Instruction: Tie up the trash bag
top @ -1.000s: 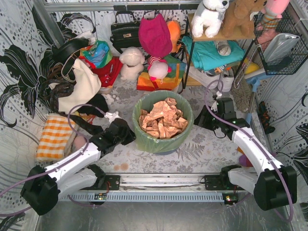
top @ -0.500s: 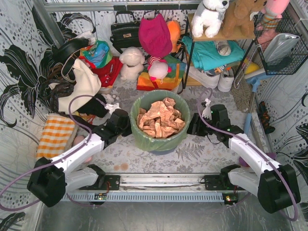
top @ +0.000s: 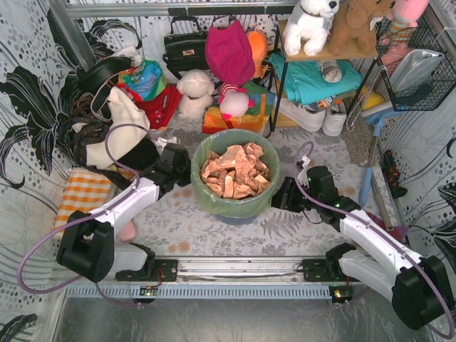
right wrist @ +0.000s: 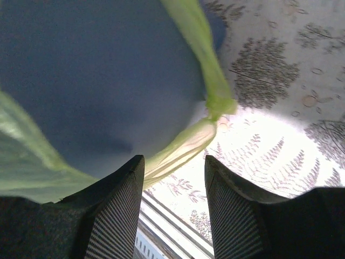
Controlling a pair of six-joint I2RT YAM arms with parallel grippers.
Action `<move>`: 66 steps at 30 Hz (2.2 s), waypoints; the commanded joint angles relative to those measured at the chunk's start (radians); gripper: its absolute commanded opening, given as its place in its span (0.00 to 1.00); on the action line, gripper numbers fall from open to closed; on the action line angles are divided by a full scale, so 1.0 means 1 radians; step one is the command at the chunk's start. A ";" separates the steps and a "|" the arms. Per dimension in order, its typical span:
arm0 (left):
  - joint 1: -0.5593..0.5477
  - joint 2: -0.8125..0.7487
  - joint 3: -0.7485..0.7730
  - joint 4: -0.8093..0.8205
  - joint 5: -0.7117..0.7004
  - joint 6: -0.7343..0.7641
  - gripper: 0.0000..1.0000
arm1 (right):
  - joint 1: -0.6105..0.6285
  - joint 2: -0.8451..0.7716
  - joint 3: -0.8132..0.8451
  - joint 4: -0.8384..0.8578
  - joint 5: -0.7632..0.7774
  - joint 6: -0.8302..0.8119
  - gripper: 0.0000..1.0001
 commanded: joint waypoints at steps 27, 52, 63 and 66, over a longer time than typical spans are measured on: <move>0.015 0.007 -0.005 0.057 0.080 0.045 0.00 | -0.027 0.264 -0.237 0.599 0.096 0.417 0.35; 0.015 -0.025 -0.023 0.037 0.063 0.040 0.00 | -0.039 -0.094 -0.062 -0.011 0.367 0.227 0.00; 0.015 -0.009 -0.013 0.005 0.033 0.044 0.00 | -0.038 -0.166 0.077 -0.385 0.598 0.138 0.00; 0.015 -0.006 -0.013 0.007 0.037 0.042 0.00 | -0.038 -0.152 0.090 -0.399 0.603 0.121 0.00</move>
